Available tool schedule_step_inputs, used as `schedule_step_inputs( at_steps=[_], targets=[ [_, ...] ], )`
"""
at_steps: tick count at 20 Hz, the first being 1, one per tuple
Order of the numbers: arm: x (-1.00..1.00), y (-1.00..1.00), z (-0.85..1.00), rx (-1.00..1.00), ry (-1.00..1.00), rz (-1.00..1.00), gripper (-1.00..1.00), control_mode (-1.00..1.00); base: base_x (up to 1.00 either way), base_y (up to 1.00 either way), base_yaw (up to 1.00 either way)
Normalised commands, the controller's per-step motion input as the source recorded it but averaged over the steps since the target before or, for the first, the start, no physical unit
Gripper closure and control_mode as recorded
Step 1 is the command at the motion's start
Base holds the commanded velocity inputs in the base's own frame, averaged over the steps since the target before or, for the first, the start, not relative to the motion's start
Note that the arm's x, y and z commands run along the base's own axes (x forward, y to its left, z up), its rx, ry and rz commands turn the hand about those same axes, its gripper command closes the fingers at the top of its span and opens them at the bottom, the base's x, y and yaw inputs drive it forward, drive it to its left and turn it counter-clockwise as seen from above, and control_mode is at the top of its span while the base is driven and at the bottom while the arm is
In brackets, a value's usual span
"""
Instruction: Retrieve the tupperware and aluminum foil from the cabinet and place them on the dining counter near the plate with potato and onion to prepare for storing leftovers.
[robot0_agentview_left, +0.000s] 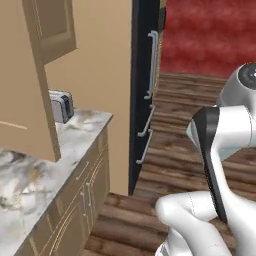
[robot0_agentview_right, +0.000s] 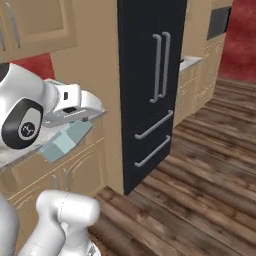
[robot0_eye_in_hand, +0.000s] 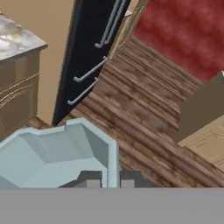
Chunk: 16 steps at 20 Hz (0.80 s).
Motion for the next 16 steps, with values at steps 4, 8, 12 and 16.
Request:
schedule_step_inputs(
  at_steps=[4,8,12,16],
  targets=[
    [0.0,0.0,0.0,0.0,0.0,0.0,1.0,1.0,0.99,-0.15,-0.42],
    [0.0,0.0,0.0,0.0,0.0,0.0,1.0,1.0,0.76,-0.19,-0.56],
    [0.0,0.0,0.0,0.0,0.0,0.0,1.0,1.0,0.89,-0.06,-0.5],
    [0.0,0.0,0.0,0.0,0.0,0.0,1.0,1.0,1.0,0.0,-0.42]
  ],
)
